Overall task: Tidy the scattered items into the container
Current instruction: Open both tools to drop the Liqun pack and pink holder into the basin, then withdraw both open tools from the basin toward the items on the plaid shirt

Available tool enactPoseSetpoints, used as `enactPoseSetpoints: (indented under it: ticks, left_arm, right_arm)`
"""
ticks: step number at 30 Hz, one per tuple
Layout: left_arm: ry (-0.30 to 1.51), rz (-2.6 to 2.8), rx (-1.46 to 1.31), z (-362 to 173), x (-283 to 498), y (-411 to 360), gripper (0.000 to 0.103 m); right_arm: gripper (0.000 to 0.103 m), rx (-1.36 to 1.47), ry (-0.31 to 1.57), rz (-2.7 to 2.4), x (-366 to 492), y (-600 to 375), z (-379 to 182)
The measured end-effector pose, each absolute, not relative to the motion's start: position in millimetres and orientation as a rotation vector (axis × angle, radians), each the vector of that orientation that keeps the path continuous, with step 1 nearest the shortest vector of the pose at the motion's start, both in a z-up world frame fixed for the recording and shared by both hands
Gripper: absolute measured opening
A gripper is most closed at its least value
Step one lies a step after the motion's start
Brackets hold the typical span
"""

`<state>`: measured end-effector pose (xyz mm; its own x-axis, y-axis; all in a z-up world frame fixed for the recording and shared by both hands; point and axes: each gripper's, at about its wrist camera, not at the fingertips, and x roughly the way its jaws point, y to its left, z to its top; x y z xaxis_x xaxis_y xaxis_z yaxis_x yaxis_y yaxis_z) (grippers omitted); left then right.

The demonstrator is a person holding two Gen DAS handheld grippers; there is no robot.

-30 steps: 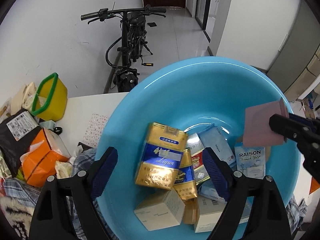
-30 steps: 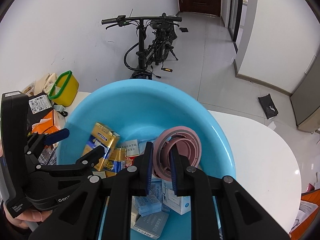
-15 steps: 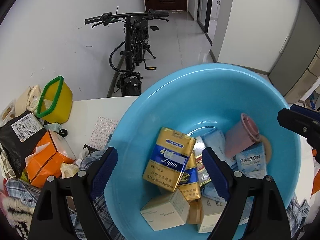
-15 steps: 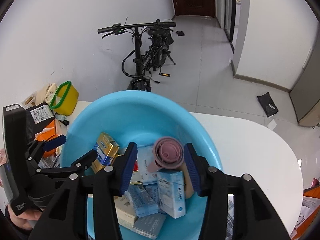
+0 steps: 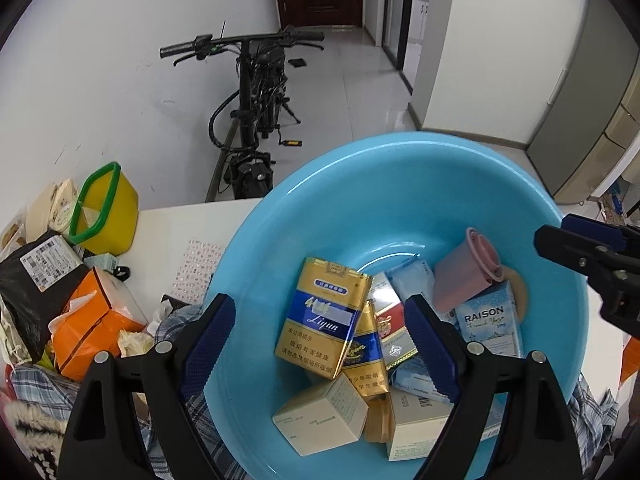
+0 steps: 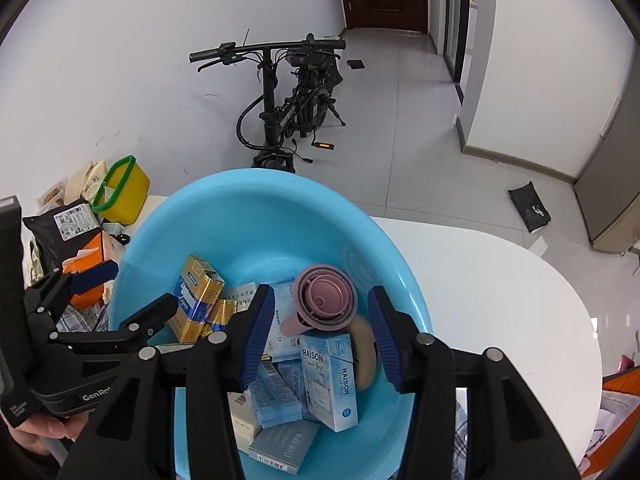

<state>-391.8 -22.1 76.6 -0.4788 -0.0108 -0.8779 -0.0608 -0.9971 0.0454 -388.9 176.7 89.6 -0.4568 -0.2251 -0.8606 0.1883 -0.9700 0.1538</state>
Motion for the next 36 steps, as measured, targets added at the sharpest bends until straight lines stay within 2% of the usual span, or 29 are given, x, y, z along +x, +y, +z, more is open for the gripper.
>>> enactPoseSetpoints:
  ticks: [4, 8, 9, 10, 12, 13, 14, 15, 18, 21, 30, 36]
  left_arm:
    - [0.128, 2.734, -1.498, 83.6, -385.0, -20.7, 0.088]
    - [0.17, 2.954, -1.213, 101.3, -361.7, -22.5, 0.088]
    - [0.179, 2.989, -1.109, 106.4, -353.6, -22.8, 0.088]
    - [0.18, 3.006, -1.035, 110.0, -347.4, -23.2, 0.088]
    - [0.148, 3.015, -0.888, 116.8, -333.6, -25.9, 0.089]
    - [0.113, 3.006, -0.823, 119.7, -326.6, -28.7, 0.093]
    - [0.082, 3.004, -0.76, 122.2, -320.0, -31.2, 0.101]
    - [0.056, 3.007, -0.688, 124.4, -312.5, -33.2, 0.103]
    - [0.058, 3.032, -0.574, 127.4, -298.6, -35.0, 0.103]
    - [0.051, 3.034, -0.639, 124.7, -299.1, -38.2, 0.103]
    - [-0.018, 3.027, -0.656, 118.5, -289.7, -49.3, 0.103]
    - [0.039, 3.042, -0.593, 126.7, -268.0, -46.6, 0.103]
  right_arm:
    - [0.047, 1.405, -0.075, -2.528, -382.5, 176.9, 95.3]
    - [0.05, 1.215, 0.006, -2.661, -366.0, 173.0, 105.2]
    - [0.062, 1.122, 0.032, -2.704, -357.8, 172.4, 108.5]
    - [0.08, 1.034, 0.05, -2.737, -350.4, 171.3, 111.5]
    - [0.102, 0.852, 0.087, -2.795, -333.8, 169.4, 116.8]
    - [0.103, 0.77, 0.113, -2.816, -326.1, 167.4, 119.2]
    - [0.103, 0.702, 0.146, -2.829, -318.2, 165.5, 120.5]
    - [0.103, 0.676, 0.175, -2.83, -313.8, 162.7, 120.8]
    - [0.103, 0.652, 0.23, -2.853, -307.8, 157.0, 118.9]
    - [0.103, 0.657, 0.24, -2.873, -305.7, 158.4, 116.6]
    - [0.103, 0.678, 0.114, -2.881, -303.3, 171.2, 117.0]
    - [0.103, 0.567, 0.191, -2.943, -273.4, 166.7, 122.2]
